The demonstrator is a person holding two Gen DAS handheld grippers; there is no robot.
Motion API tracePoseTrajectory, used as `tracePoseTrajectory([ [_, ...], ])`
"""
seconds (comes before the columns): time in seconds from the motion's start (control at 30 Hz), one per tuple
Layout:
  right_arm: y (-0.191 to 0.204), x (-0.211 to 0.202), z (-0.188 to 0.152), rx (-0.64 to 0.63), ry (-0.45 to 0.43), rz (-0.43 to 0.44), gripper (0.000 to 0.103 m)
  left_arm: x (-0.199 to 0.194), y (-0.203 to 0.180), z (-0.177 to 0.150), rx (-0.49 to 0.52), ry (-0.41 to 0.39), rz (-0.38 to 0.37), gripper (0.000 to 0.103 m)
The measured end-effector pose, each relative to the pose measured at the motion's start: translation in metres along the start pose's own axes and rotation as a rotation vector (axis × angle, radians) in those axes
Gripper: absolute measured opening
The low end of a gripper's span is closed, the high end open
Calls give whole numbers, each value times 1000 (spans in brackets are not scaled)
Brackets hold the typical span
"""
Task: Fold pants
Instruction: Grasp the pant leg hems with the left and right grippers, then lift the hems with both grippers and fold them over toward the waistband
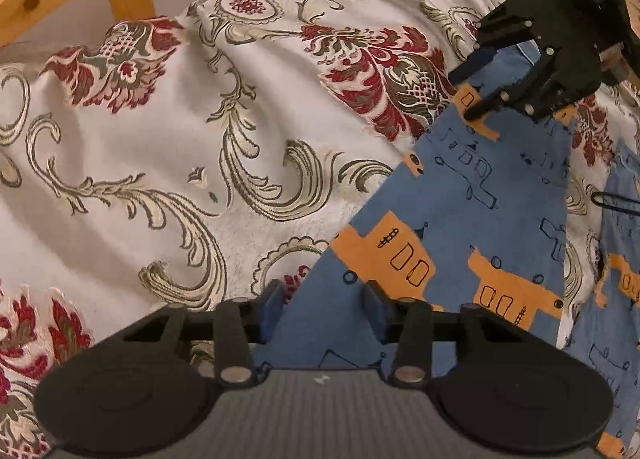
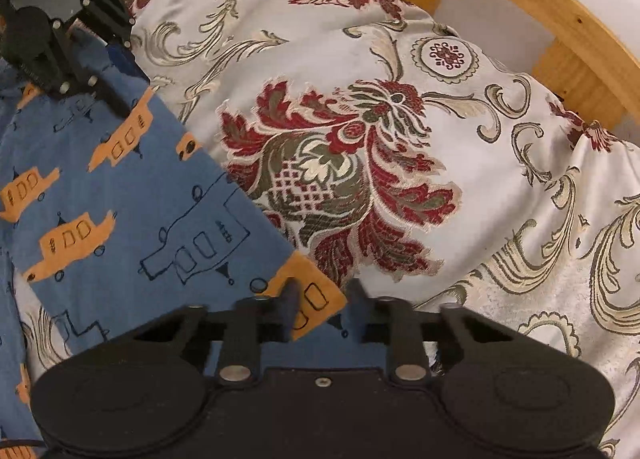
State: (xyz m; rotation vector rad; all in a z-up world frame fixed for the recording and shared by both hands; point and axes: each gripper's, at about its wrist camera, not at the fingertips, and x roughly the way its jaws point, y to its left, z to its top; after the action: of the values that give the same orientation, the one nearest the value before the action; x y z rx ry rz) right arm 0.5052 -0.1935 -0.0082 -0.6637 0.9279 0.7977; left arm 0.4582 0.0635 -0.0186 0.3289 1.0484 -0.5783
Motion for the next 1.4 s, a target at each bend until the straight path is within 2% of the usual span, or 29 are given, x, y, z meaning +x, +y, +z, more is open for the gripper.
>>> tracePoseTrajectory([
  [0.1, 7, -3, -4, -20, -3, -32, 5, -5, -5, 0, -3, -12, 18, 14],
  [0.2, 15, -9, -7, -17, -35, -77, 3, -12, -8, 1, -36, -21, 48, 6],
  [0.27, 23, -17, -10, -2, -71, -117, 2, -18, -13, 0, -42, -36, 71, 4],
  [0.47, 55, -45, -31, 17, -182, -240, 2, -38, -44, -8, -52, -104, 229, 3],
  [0.77, 111, -95, -71, 47, -320, -380, 2, -77, -107, -34, 73, -244, 389, 2],
  [0.9, 146, -119, -94, 51, -377, -443, 2, -94, -132, -50, 87, -301, 401, 2],
  [1.03, 191, -143, -120, 56, -415, -497, 2, -114, -170, -81, 176, -365, 432, 2],
  [1.13, 224, -158, -142, 72, -415, -509, 2, -126, -197, -109, 213, -388, 413, 2],
  [1.27, 270, -169, -168, 77, -392, -513, 2, -136, -227, -144, 254, -372, 360, 2],
  [1.4, 298, -174, -184, 101, -366, -525, 2, -138, -250, -176, 272, -343, 310, 2],
])
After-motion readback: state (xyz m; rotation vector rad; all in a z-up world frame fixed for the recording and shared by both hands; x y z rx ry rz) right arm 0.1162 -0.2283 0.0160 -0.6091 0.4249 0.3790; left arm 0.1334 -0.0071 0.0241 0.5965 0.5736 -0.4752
